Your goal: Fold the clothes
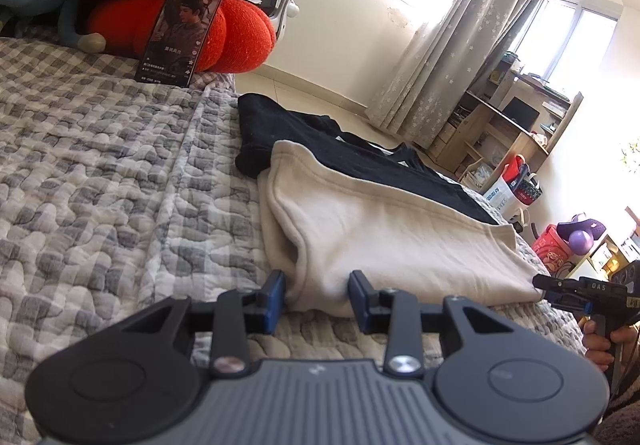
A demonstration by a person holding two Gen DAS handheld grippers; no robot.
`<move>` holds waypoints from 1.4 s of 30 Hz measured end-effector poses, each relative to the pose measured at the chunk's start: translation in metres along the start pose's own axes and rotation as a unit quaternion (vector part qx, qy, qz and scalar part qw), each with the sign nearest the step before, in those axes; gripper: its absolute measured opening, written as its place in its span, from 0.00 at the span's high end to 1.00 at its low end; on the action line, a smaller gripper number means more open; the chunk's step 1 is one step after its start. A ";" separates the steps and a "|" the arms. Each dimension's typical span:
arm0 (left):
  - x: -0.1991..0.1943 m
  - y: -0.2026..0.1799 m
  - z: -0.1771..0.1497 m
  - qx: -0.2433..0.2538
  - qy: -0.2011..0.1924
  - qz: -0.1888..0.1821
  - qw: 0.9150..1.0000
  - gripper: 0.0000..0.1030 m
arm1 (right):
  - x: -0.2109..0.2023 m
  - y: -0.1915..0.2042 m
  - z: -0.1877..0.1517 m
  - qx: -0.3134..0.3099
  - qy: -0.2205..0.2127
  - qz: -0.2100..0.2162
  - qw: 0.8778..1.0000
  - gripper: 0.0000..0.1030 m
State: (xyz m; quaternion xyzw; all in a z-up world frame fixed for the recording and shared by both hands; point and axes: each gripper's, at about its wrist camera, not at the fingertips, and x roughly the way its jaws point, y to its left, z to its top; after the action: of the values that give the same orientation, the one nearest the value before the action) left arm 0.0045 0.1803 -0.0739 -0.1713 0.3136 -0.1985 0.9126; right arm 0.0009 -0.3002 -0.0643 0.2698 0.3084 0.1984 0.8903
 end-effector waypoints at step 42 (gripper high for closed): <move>0.002 0.040 0.011 -0.148 0.083 -0.078 0.982 0.91 | -0.023 -0.037 0.011 0.126 0.070 0.054 0.988 0.85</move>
State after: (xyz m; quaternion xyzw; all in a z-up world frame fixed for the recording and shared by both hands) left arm 0.0234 0.2159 -0.0843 -0.3114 0.4003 -0.2340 0.8295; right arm -0.0019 -0.3443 -0.0692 0.3812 0.3775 0.2246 0.8134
